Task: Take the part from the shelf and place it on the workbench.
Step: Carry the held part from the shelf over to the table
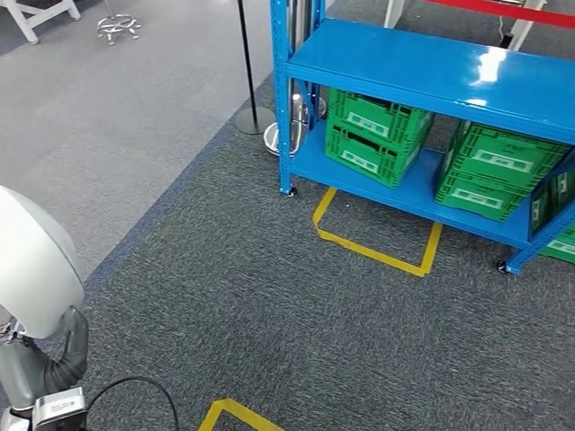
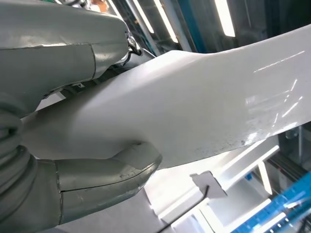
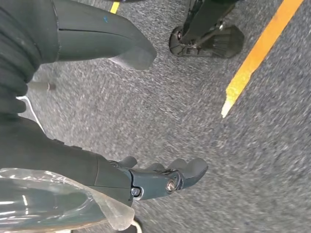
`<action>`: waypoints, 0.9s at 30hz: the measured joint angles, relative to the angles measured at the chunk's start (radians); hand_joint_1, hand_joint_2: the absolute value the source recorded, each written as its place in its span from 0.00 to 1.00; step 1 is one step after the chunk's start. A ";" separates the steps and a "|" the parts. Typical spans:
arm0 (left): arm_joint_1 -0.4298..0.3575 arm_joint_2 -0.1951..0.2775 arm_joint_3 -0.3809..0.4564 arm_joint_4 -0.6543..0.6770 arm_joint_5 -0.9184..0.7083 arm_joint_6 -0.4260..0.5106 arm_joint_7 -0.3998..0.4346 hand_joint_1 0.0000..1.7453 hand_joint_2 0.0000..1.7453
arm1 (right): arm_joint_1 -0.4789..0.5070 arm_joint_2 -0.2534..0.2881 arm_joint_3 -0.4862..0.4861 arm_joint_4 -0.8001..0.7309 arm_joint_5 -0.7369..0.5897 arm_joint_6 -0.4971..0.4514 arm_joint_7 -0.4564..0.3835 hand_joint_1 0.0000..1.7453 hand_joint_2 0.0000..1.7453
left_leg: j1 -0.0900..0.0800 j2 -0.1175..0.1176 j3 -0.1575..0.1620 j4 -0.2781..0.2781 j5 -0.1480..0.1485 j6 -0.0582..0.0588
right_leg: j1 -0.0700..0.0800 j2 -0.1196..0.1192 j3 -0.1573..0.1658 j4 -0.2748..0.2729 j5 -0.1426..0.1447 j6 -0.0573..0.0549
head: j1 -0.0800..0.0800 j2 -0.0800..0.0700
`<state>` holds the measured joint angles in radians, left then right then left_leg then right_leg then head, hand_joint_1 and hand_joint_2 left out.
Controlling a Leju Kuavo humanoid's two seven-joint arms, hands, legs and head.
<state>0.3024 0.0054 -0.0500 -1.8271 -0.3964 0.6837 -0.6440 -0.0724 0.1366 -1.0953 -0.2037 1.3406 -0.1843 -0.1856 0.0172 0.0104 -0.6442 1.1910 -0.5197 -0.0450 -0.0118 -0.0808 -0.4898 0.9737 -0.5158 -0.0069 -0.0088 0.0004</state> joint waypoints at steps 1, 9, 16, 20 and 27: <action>0.000 0.000 0.000 0.000 0.000 0.001 0.000 1.00 1.00 | -0.001 0.000 0.000 0.000 -0.001 0.000 -0.002 0.00 1.00 | -0.003 0.027 0.042 -0.074 0.024 0.003 | 0.002 -0.012 0.001 0.002 -0.003 0.004 | 0.000 0.000; 0.020 -0.012 0.014 -0.017 0.007 0.015 0.002 1.00 1.00 | -0.011 0.005 0.001 0.000 -0.004 -0.002 0.000 0.00 1.00 | -0.009 0.013 0.077 -0.191 0.065 0.071 | 0.003 0.030 -0.037 0.091 -0.074 0.045 | 0.005 0.000; 0.030 -0.048 0.040 -0.025 -0.014 0.016 -0.004 1.00 1.00 | 0.004 0.013 0.002 0.003 0.001 -0.001 0.018 0.00 1.00 | -0.015 -0.087 0.062 -0.187 0.079 0.076 | 0.001 0.112 -0.072 0.158 -0.057 0.032 | 0.008 0.000; 0.031 -0.061 0.049 -0.026 -0.023 0.016 -0.006 1.00 1.00 | 0.003 0.013 0.005 0.003 0.004 0.000 0.020 0.00 1.00 | -0.016 -0.136 0.044 -0.178 0.089 0.053 | -0.002 0.163 -0.010 0.020 -0.021 0.026 | 0.006 0.000; 0.036 -0.068 0.059 -0.026 -0.028 0.016 -0.006 1.00 1.00 | 0.005 0.017 0.009 0.002 0.006 -0.001 0.015 0.00 1.00 | -0.013 -0.025 -0.070 0.077 -0.044 0.018 | -0.005 0.058 -0.007 0.013 -0.008 0.002 | -0.008 0.000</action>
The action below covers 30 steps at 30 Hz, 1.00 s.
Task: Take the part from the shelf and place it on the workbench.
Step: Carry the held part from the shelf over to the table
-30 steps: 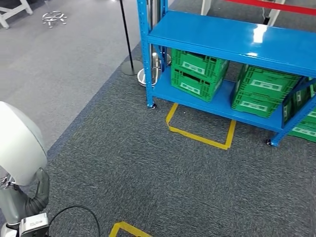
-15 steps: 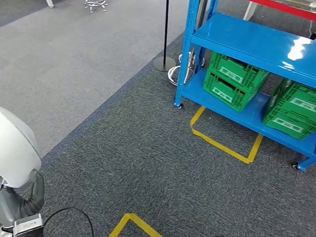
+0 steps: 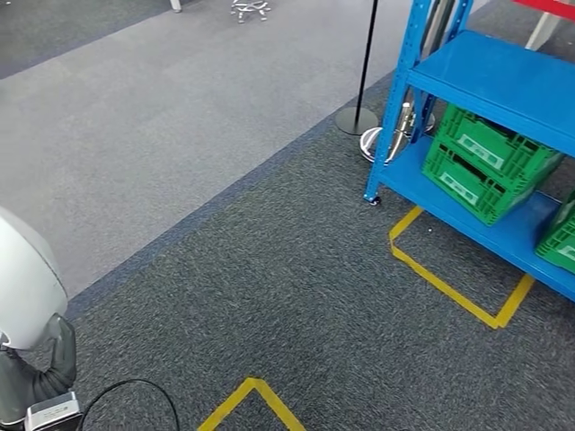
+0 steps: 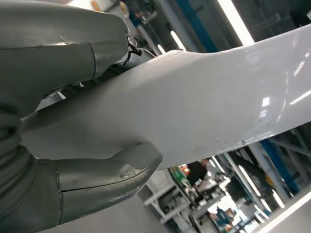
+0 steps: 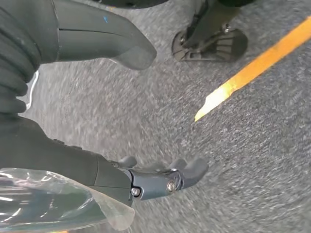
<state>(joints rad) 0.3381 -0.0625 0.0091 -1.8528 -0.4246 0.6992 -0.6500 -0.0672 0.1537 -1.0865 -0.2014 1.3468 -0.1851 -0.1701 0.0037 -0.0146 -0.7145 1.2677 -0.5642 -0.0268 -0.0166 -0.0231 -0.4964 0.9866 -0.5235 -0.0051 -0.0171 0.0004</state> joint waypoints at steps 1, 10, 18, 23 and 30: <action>0.001 0.000 0.001 0.000 0.000 0.000 0.000 1.00 1.00 | 0.000 0.000 0.000 0.000 0.000 0.000 0.000 0.00 1.00 | 0.003 0.004 -0.011 0.033 -0.008 -0.002 | 0.000 -0.016 0.000 0.000 -0.001 0.000 | 0.000 0.000; 0.007 -0.001 0.003 0.000 0.000 0.000 0.000 1.00 1.00 | -0.011 0.001 0.001 0.000 0.001 0.000 -0.001 0.00 1.00 | -0.010 0.058 0.145 -0.259 0.102 0.039 | 0.010 -0.104 0.014 0.003 -0.022 0.035 | 0.000 0.000; 0.004 -0.006 0.005 0.000 -0.001 -0.002 0.000 1.00 1.00 | -0.003 0.002 0.001 0.000 -0.002 0.000 0.000 0.00 1.00 | -0.003 -0.042 0.141 -0.264 0.113 0.062 | 0.004 0.025 -0.127 0.255 -0.100 0.044 | 0.010 0.000; 0.000 -0.007 0.005 0.000 -0.001 -0.001 0.000 1.00 1.00 | -0.003 0.003 0.001 0.001 -0.011 -0.001 0.000 0.00 1.00 | 0.000 -0.105 0.129 -0.248 0.111 0.037 | 0.000 0.102 -0.027 0.024 -0.007 0.035 | 0.010 0.000; -0.007 -0.007 0.005 0.000 0.000 0.000 0.000 1.00 1.00 | 0.001 0.006 0.001 0.001 -0.012 -0.003 0.000 0.00 1.00 | 0.000 0.000 0.024 -0.027 -0.003 0.005 | 0.005 0.008 -0.013 0.011 0.002 0.000 | 0.003 0.000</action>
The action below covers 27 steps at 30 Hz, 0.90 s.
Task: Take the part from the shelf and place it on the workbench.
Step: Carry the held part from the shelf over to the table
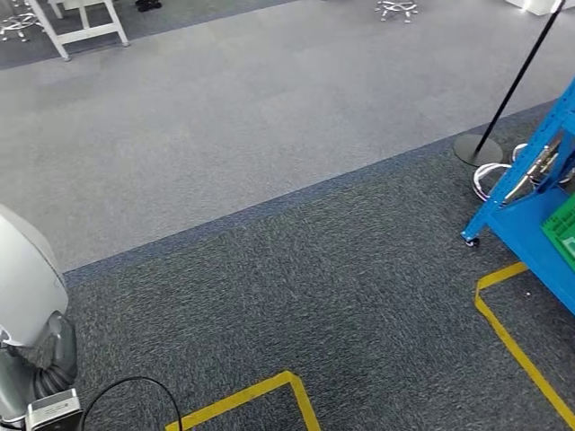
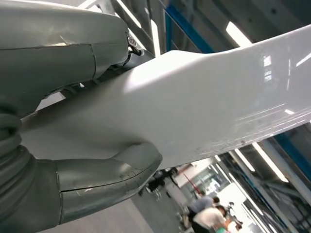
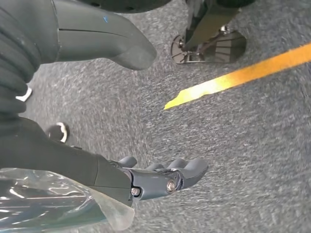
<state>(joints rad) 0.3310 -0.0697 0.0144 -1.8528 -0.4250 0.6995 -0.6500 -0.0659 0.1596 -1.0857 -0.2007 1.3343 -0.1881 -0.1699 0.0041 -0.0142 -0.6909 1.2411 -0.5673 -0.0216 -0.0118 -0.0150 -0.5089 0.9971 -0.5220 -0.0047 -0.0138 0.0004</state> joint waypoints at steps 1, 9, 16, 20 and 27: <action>0.000 0.000 0.000 0.000 0.000 0.000 0.000 1.00 1.00 | 0.001 0.000 0.000 0.000 0.000 0.000 0.001 0.00 1.00 | 0.001 0.004 -0.022 0.049 -0.015 -0.001 | 0.002 -0.016 0.000 0.000 -0.001 -0.001 | 0.000 0.000; -0.006 -0.005 0.002 0.000 0.004 0.000 -0.024 1.00 1.00 | -0.005 0.000 0.000 0.000 0.003 0.001 0.003 0.00 1.00 | -0.023 0.074 0.116 -0.222 0.099 0.040 | 0.014 -0.110 0.017 -0.002 -0.019 0.018 | 0.001 0.000; -0.007 -0.024 0.014 -0.009 0.010 0.000 -0.048 1.00 1.00 | -0.011 0.000 0.003 0.000 0.021 0.002 0.001 0.00 1.00 | -0.011 -0.009 0.121 -0.248 0.118 0.067 | 0.008 0.012 -0.115 0.270 -0.149 0.040 | 0.008 0.000; 0.018 -0.042 0.045 -0.030 0.019 0.000 -0.050 1.00 1.00 | -0.009 0.000 0.012 0.000 0.034 0.001 0.001 0.00 1.00 | -0.008 -0.066 0.124 -0.243 0.116 0.062 | 0.001 0.040 -0.088 0.153 -0.037 0.042 | 0.007 0.000; 0.022 -0.056 0.069 -0.048 0.012 0.000 -0.050 1.00 1.00 | -0.014 0.000 0.016 0.000 0.021 0.001 0.001 0.00 1.00 | -0.003 -0.107 0.089 -0.206 0.107 0.022 | -0.005 0.056 -0.013 -0.002 0.012 0.017 | 0.006 0.000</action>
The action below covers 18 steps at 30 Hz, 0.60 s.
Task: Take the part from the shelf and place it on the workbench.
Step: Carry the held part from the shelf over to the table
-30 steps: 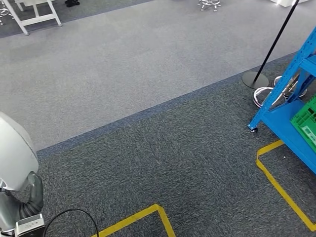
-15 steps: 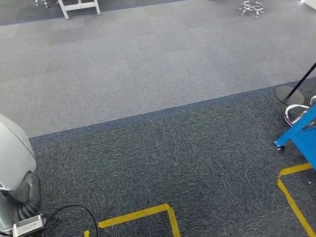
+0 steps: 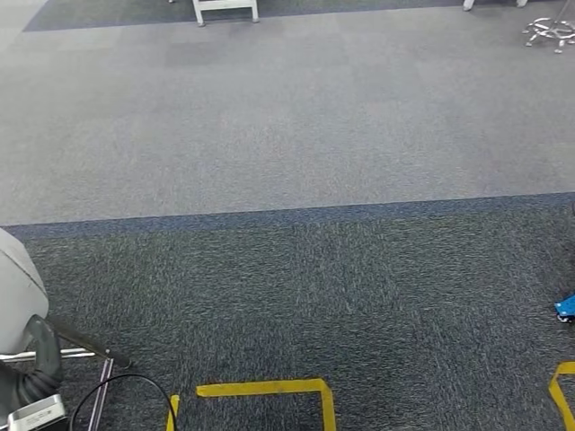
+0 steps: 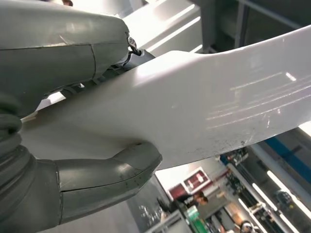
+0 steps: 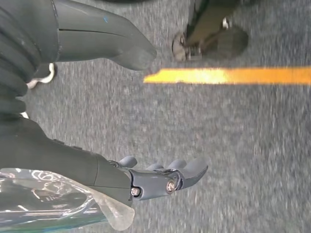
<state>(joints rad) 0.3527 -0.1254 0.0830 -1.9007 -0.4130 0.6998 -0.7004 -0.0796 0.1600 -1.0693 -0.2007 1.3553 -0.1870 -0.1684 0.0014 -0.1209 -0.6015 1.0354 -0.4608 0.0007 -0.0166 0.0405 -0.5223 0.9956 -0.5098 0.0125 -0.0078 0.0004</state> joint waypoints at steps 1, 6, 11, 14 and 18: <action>-0.001 -0.001 0.002 -0.001 -0.001 0.000 0.000 1.00 1.00 | 0.000 0.000 0.000 0.000 -0.001 0.000 0.001 0.00 1.00 | -0.001 0.031 -0.017 0.038 -0.023 -0.004 | -0.001 -0.014 0.002 -0.004 0.001 -0.005 | -0.002 0.000; -0.003 -0.004 0.004 -0.002 -0.003 0.000 0.000 1.00 1.00 | 0.010 0.000 0.000 0.000 -0.001 0.001 0.004 0.00 1.00 | 0.006 0.114 -0.120 0.267 -0.109 -0.018 | 0.005 -0.093 0.007 -0.004 -0.006 -0.012 | -0.007 0.000; -0.004 -0.005 0.006 -0.004 -0.005 0.000 0.000 1.00 1.00 | 0.007 0.001 0.000 0.000 -0.001 0.001 0.006 0.00 1.00 | -0.007 0.189 0.025 -0.007 -0.004 0.000 | 0.011 -0.151 0.024 -0.004 -0.023 0.006 | -0.006 0.000; -0.001 -0.009 0.011 -0.005 -0.006 0.000 0.000 1.00 1.00 | 0.003 0.001 0.000 0.000 -0.002 0.001 0.006 0.00 1.00 | -0.012 0.168 0.026 -0.021 -0.007 0.020 | 0.011 -0.170 0.034 -0.007 -0.031 0.025 | -0.007 0.000; -0.001 -0.014 0.016 -0.009 -0.004 0.001 0.000 1.00 1.00 | -0.001 0.001 0.001 0.000 -0.002 0.002 0.001 0.00 1.00 | -0.005 0.123 0.030 -0.031 0.000 0.042 | 0.006 -0.053 -0.045 0.156 -0.120 0.036 | 0.006 0.000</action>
<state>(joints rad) 0.3522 -0.1399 0.0990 -1.9093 -0.4172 0.7007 -0.7004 -0.0810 0.1612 -1.0682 -0.2007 1.3529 -0.1850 -0.1670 -0.0037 0.0025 -0.5718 1.0048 -0.4604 0.0423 -0.0110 -0.0121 -0.5672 1.1513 -0.6303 0.0482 -0.0017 0.0004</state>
